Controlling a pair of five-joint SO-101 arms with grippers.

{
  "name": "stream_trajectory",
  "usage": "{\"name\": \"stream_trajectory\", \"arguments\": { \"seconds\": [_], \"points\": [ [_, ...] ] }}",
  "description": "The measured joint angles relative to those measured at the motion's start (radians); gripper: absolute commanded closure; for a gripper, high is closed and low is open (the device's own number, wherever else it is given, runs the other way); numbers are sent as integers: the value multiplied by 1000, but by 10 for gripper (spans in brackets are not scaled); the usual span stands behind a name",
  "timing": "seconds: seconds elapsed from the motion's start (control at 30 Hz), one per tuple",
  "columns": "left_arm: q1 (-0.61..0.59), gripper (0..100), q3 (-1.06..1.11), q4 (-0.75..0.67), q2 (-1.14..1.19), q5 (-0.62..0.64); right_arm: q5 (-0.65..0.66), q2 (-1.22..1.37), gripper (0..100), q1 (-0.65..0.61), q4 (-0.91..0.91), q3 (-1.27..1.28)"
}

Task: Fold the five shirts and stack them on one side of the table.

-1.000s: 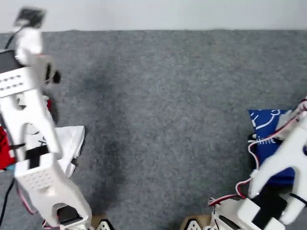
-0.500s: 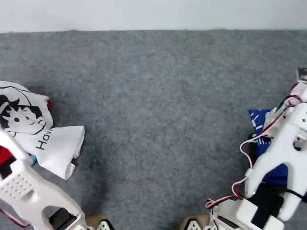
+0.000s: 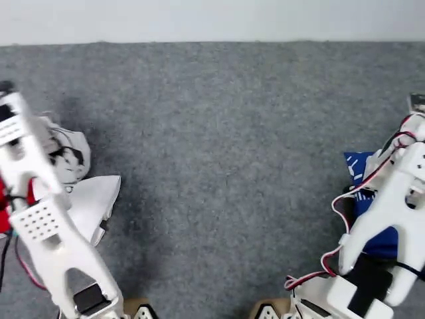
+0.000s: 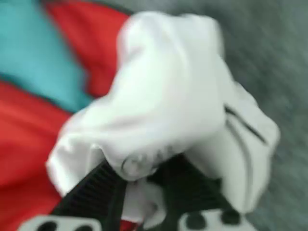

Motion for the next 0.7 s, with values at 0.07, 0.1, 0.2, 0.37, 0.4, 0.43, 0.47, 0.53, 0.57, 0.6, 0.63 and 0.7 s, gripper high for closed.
{"name": "stream_trajectory", "arguments": {
  "seconds": [0.07,0.1,0.2,0.37,0.4,0.43,0.47,0.53,0.57,0.6,0.63,0.7],
  "points": [
    [72,988,-46,75,2,0,0,0,739,0,0,0],
    [115,988,-69,103,2,0,0,0,739,0,0,0],
    [256,988,-117,132,-2,0,0,0,739,-8,0,0],
    [548,987,-118,141,-14,-29,0,0,739,-31,0,0],
    [617,987,-106,141,-14,-51,0,0,739,-31,0,0],
    [689,987,-86,141,-14,-72,0,0,739,-31,0,0],
    [761,987,-66,140,-14,-103,0,0,739,-31,0,0],
    [910,987,-32,140,-2,-158,0,0,739,-14,0,0],
    [984,987,-29,137,14,-192,0,0,739,-2,0,0],
    [1048,986,-26,123,35,-219,0,0,739,8,0,0],
    [1106,986,-25,114,61,-245,0,0,739,15,0,0],
    [1186,986,-26,107,114,-290,0,0,739,25,0,0]
  ]
}}
